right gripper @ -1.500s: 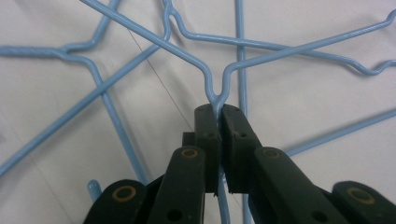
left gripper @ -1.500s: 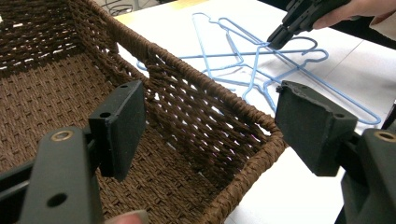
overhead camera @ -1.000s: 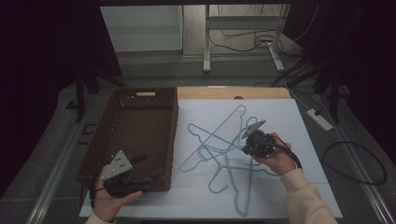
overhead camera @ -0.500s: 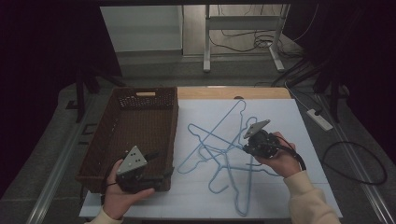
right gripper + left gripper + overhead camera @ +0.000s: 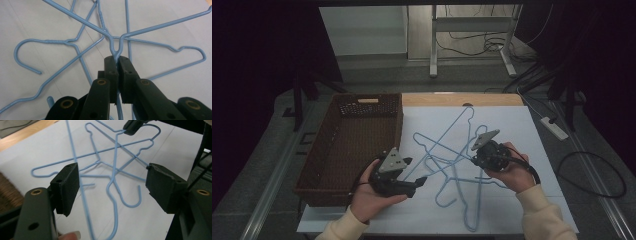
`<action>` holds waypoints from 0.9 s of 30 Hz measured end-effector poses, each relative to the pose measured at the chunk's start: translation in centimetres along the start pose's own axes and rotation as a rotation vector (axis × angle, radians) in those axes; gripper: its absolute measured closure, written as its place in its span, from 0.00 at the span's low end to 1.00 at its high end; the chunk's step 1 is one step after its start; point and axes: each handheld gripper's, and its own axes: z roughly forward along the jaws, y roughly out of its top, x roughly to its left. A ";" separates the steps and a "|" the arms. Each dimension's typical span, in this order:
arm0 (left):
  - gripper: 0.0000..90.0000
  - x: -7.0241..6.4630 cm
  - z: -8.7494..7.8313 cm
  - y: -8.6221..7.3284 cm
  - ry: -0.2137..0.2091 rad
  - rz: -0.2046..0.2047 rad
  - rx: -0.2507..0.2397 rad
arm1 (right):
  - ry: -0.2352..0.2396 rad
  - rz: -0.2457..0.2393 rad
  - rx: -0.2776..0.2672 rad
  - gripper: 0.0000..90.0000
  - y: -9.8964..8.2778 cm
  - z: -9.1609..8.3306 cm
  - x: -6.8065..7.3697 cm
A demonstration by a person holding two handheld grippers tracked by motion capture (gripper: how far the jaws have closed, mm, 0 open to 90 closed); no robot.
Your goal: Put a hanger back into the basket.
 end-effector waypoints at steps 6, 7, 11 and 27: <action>0.32 -0.3 2.3 1.0 -0.016 0.015 0.048 | -0.001 -0.013 0.002 0.96 0.2 -0.4 0.4; 0.33 -0.4 2.7 1.2 -0.016 0.017 0.060 | 0.000 -0.012 0.001 0.96 0.2 -0.4 0.4; 0.37 -0.5 4.4 1.8 -0.013 0.031 0.131 | -0.002 -0.016 0.000 0.96 0.3 -0.5 0.6; 0.91 -1.0 8.2 2.8 -0.039 0.038 0.321 | -0.009 -0.045 -0.009 0.96 0.4 -1.0 1.3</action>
